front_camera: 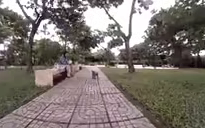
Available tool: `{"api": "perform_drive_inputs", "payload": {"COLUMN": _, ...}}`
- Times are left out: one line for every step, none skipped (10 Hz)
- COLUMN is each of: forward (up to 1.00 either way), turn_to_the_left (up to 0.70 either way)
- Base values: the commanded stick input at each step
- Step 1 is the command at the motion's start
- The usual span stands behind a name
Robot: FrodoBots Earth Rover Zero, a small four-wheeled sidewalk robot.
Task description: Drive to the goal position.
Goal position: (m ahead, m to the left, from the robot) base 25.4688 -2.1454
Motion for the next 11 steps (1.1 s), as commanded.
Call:
{"api": "perform_drive_inputs", "payload": {"forward": 0.70, "turn_to_the_left": 0.00}}
{"api": "perform_drive_inputs", "payload": {"forward": 0.70, "turn_to_the_left": 0.00}}
{"api": "perform_drive_inputs", "payload": {"forward": 0.70, "turn_to_the_left": 0.00}}
{"api": "perform_drive_inputs", "payload": {"forward": 0.70, "turn_to_the_left": 0.00}}
{"api": "perform_drive_inputs", "payload": {"forward": 0.70, "turn_to_the_left": 0.00}}
{"api": "perform_drive_inputs", "payload": {"forward": 0.70, "turn_to_the_left": 0.00}}
{"api": "perform_drive_inputs", "payload": {"forward": 0.70, "turn_to_the_left": 0.00}}
{"api": "perform_drive_inputs", "payload": {"forward": 0.70, "turn_to_the_left": 0.00}}
{"api": "perform_drive_inputs", "payload": {"forward": 0.70, "turn_to_the_left": 0.00}}
{"api": "perform_drive_inputs", "payload": {"forward": 0.70, "turn_to_the_left": 0.00}}
{"api": "perform_drive_inputs", "payload": {"forward": 0.70, "turn_to_the_left": 0.00}}
